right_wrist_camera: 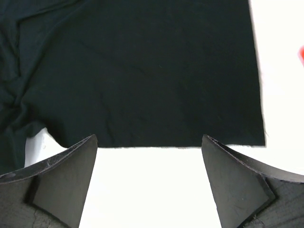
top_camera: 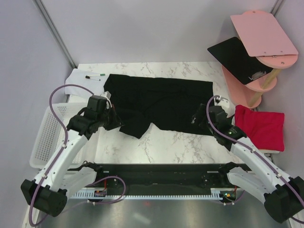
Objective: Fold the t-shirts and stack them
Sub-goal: Grap the side of the flattened tshirt closest away from the robot with both arms
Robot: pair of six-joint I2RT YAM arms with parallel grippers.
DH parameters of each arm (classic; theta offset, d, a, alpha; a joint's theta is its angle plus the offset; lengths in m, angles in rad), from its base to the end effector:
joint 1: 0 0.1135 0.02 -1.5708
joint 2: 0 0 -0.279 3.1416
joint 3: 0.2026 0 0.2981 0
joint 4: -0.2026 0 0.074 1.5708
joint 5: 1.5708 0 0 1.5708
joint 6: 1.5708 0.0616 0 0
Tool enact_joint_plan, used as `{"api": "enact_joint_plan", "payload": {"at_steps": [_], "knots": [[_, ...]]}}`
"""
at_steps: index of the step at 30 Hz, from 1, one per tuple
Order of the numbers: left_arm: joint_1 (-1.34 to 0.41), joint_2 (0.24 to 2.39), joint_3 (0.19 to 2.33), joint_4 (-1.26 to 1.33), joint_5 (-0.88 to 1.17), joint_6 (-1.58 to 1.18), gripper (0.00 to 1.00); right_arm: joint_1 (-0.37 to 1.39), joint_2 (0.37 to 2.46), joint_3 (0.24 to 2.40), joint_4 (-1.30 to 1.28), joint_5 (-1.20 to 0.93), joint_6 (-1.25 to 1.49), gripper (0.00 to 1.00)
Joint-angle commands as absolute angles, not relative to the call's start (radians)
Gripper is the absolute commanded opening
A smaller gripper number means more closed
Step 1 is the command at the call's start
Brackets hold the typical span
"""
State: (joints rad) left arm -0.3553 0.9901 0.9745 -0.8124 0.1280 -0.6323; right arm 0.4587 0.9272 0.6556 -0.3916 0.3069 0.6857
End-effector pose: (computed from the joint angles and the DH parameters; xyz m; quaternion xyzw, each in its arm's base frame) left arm 0.2328 -0.0948 0.3027 -0.1054 0.9242 -0.2241 0.2907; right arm 0.2365 0.0960 0.2344 0.1672 0.8749 0.1191 0.4386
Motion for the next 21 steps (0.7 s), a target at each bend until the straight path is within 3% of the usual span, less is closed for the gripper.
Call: {"api": "enact_joint_plan", "payload": {"at_steps": [1, 9, 21], "knots": [[-0.353, 0.896, 0.899, -0.919, 0.138, -0.624, 0.02, 0.428, 0.850, 0.617, -0.531, 0.264, 0.782, 0.98], [-0.353, 0.726, 0.766, -1.011, 0.169, -0.673, 0.02, 0.422, 0.782, 0.528, -0.626, 0.152, 0.906, 0.96], [-0.353, 0.629, 0.710, -1.048, 0.161, -0.661, 0.02, 0.419, 0.753, 0.425, -0.632, 0.242, 1.080, 0.91]]}}
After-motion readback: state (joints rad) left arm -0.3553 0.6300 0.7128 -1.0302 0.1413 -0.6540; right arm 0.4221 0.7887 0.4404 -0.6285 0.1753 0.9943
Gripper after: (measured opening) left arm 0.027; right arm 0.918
